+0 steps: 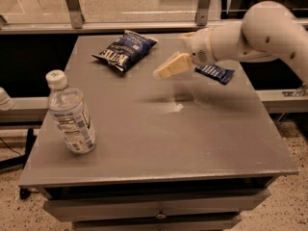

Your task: Move blue chip bag near blue plastic bottle

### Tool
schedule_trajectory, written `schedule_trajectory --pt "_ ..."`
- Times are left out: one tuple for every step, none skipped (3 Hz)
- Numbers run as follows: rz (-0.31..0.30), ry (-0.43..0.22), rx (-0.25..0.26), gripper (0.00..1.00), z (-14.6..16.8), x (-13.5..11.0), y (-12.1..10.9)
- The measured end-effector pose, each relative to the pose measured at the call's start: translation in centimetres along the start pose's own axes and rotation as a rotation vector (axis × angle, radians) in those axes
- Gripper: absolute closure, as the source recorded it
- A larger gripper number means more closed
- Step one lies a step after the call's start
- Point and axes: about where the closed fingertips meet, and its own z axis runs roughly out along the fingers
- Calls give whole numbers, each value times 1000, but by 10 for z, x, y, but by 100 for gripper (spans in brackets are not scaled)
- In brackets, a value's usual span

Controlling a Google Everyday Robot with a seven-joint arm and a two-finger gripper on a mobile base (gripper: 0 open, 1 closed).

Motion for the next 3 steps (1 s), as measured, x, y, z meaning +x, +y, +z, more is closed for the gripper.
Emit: schedule_trajectory --pt "-28 -145 -77 0 52 -42 16" --pt "-82 -219 -127 0 90 -71 34" --pt "-157 -219 -127 0 118 -77 45"
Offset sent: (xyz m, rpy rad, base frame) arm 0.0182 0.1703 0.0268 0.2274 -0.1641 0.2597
